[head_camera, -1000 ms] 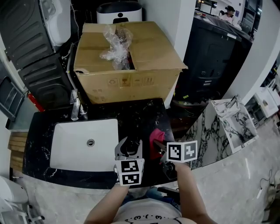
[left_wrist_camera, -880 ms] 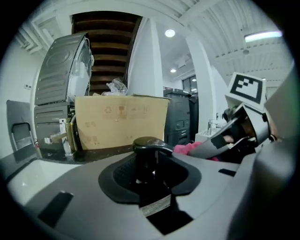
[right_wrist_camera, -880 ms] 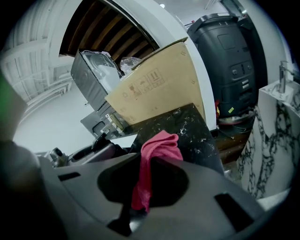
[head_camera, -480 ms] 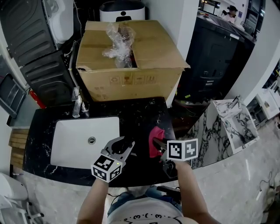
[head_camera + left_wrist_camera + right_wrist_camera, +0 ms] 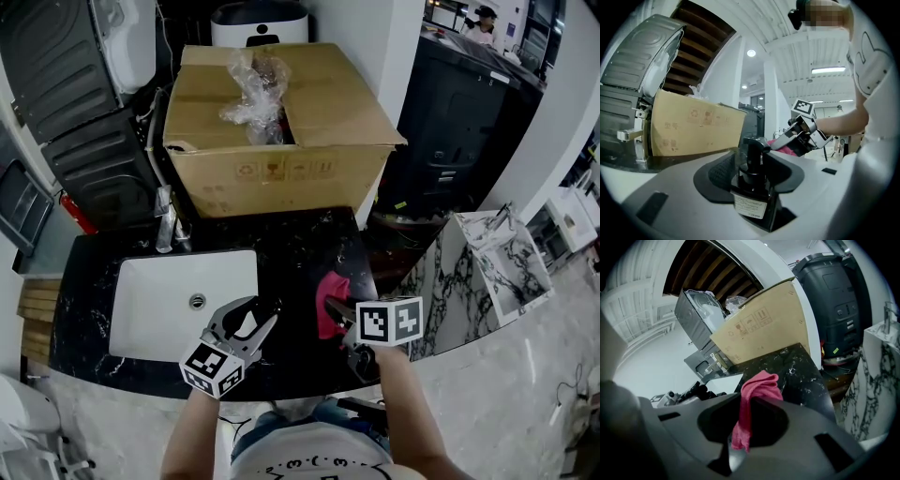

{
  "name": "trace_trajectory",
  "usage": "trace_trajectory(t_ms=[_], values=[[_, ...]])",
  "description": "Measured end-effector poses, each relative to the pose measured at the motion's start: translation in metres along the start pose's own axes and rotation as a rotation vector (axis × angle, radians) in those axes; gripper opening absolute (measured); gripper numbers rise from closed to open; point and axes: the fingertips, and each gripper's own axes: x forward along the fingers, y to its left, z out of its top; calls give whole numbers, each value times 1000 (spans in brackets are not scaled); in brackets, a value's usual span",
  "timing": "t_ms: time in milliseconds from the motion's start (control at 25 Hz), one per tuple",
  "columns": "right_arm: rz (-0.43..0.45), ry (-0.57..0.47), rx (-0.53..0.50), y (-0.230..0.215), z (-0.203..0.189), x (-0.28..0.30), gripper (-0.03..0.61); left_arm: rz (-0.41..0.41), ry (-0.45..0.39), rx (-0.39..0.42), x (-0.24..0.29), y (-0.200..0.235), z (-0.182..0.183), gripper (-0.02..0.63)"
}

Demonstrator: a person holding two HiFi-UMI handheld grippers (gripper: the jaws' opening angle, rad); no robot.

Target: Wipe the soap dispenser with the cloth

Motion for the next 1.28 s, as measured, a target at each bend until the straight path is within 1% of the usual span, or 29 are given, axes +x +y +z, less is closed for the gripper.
trace_trajectory(t_ms=[80, 120, 160, 280, 320, 360, 400, 480, 560, 640, 680, 760, 920, 1120, 1200, 1280], values=[[0, -2, 1, 1, 0, 0, 49, 13, 9, -21, 4, -6, -2, 205], [-1, -3, 2, 1, 0, 0, 49, 29, 18, -25, 7, -9, -4, 233], [-2, -4, 1, 2, 0, 0, 49, 58, 32, -24, 10, -9, -7, 244], [-2, -3, -1, 2, 0, 0, 49, 182, 97, -22, 14, -2, -17, 244], [-3, -2, 0, 2, -1, 0, 49, 205, 114, -23, 15, -1, -19, 243], [-5, -2, 1, 1, -1, 0, 49, 210, 125, -25, 16, -2, -19, 229], [-6, -2, 2, 1, 0, -1, 49, 196, 128, -28, 18, -3, -19, 227], [-2, -7, 4, 1, 1, -3, 49, 128, 104, -41, 23, -9, -17, 227], [12, -12, 4, 3, 3, -3, 49, 45, 52, -75, 28, -15, -14, 227], [26, -17, 2, 6, 5, -4, 49, -31, -12, -126, 33, -18, -10, 227], [30, -18, 2, 7, 5, -4, 49, -61, -42, -151, 34, -19, -9, 227], [36, -16, -1, 8, 5, -3, 49, -95, -75, -188, 34, -17, -7, 227], [66, 12, -40, 18, 1, -2, 49, -121, -79, -238, 22, -16, -11, 232], [185, 56, -110, 51, -7, 5, 49, -98, -77, -295, 8, -9, -15, 232], [228, 63, -124, 65, -10, 9, 49, -81, -55, -290, 8, -8, -16, 232], [231, 78, -138, 72, -13, 14, 49, -73, -31, -278, 9, -11, -17, 239]])
